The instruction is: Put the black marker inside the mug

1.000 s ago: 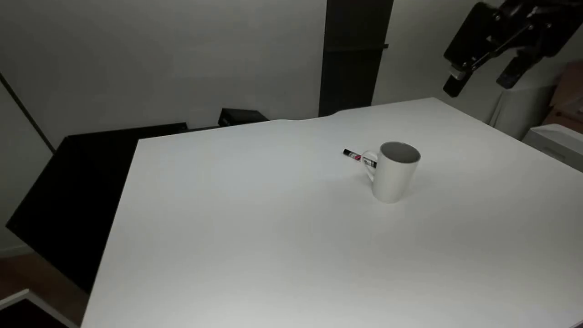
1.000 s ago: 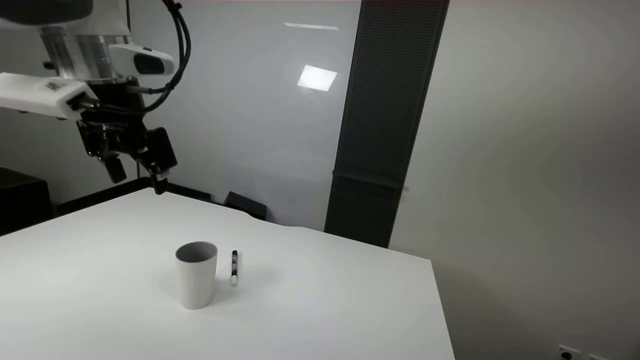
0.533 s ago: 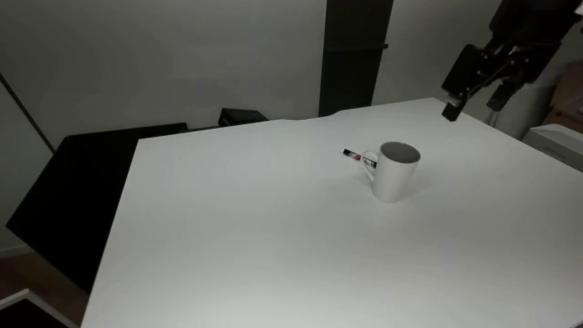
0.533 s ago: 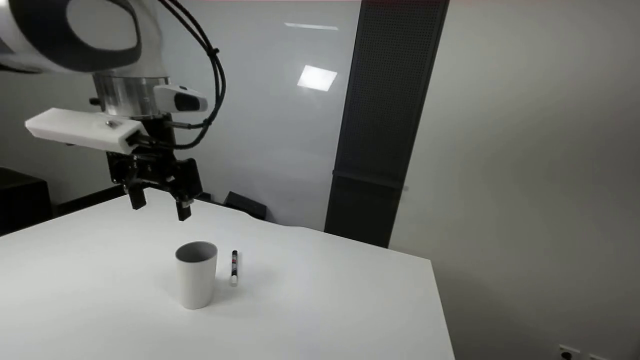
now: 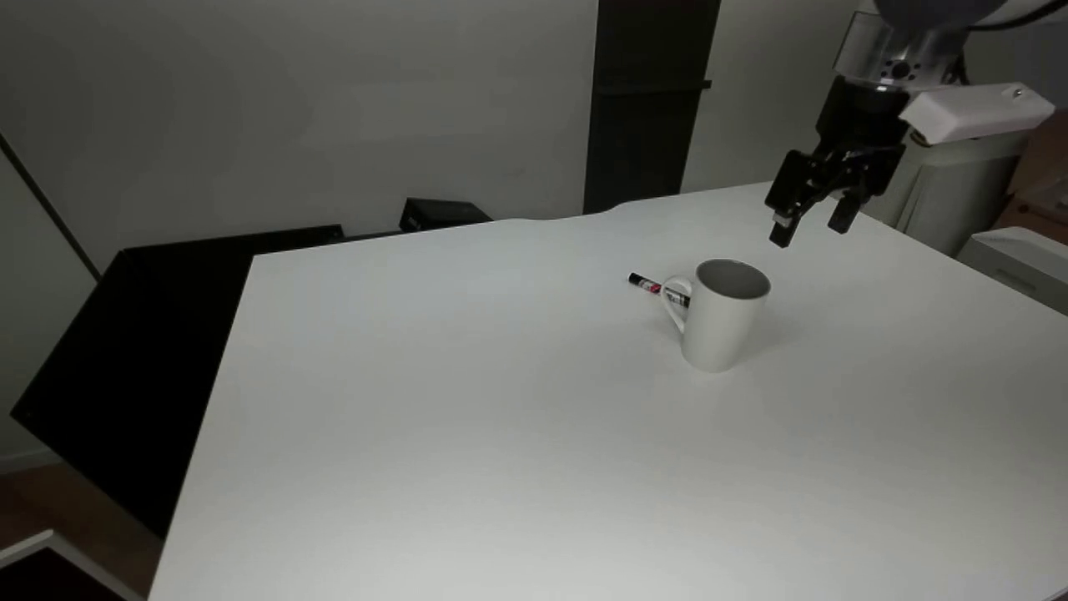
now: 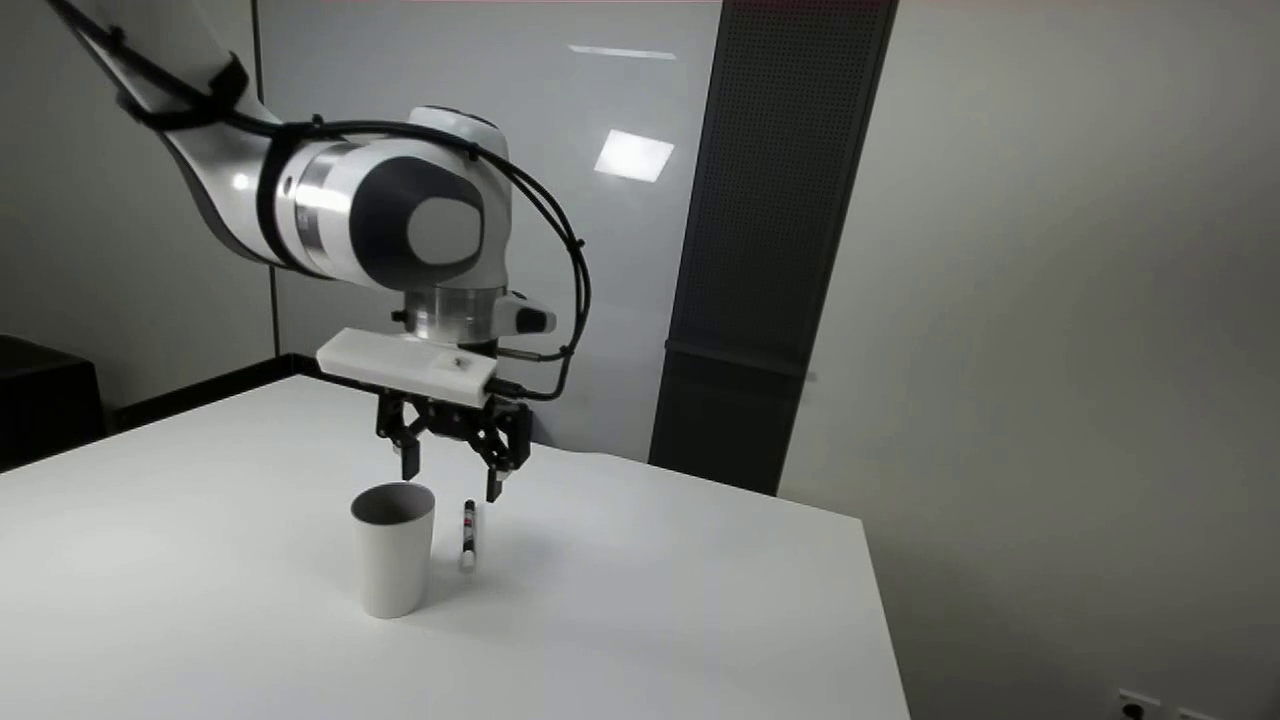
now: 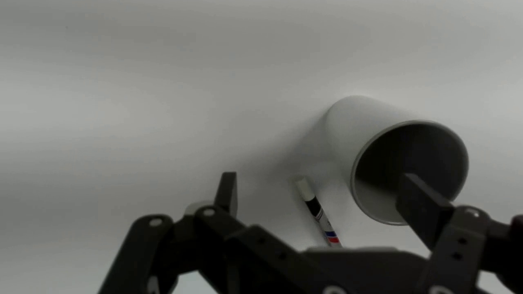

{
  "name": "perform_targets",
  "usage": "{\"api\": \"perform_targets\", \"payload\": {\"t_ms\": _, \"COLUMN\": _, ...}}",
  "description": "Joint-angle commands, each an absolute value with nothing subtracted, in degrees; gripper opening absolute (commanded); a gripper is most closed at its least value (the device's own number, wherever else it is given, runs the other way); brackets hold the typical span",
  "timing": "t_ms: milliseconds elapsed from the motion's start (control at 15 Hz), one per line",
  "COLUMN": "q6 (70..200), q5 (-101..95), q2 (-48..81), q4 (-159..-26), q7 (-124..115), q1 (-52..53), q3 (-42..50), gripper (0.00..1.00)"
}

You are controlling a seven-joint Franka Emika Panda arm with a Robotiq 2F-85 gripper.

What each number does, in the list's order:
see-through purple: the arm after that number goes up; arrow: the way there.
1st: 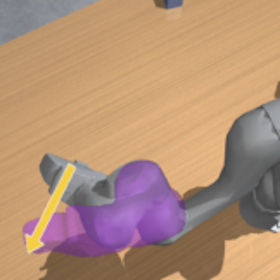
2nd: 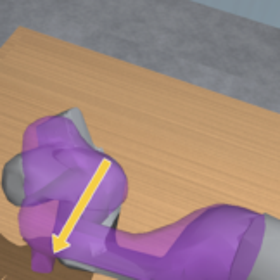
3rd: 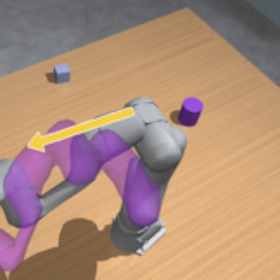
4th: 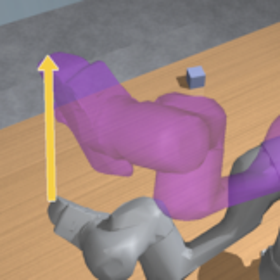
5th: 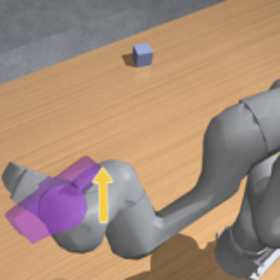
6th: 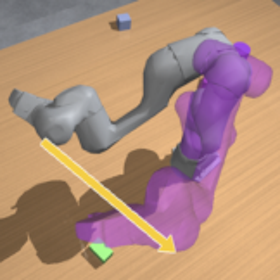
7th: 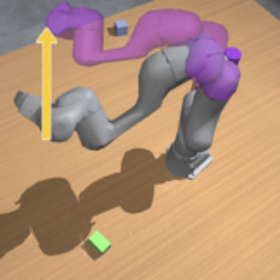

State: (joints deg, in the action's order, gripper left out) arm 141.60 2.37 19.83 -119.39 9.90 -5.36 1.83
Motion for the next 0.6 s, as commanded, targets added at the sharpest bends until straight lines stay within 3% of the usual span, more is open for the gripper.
{"api": "perform_targets", "payload": {"t_ms": 0, "q6": 137.58, "q5": 2.87, "q2": 31.52, "q4": -104.88, "q7": 13.42, "q1": -7.67, "q3": 1.27, "gripper": 1.00}}
{"api": "perform_targets", "payload": {"t_ms": 533, "q6": 132.57, "q5": 1.37, "q2": 50.27, "q4": -80.56, "q7": 16.33, "q1": -9.01, "q3": 0.23, "gripper": 1.00}}
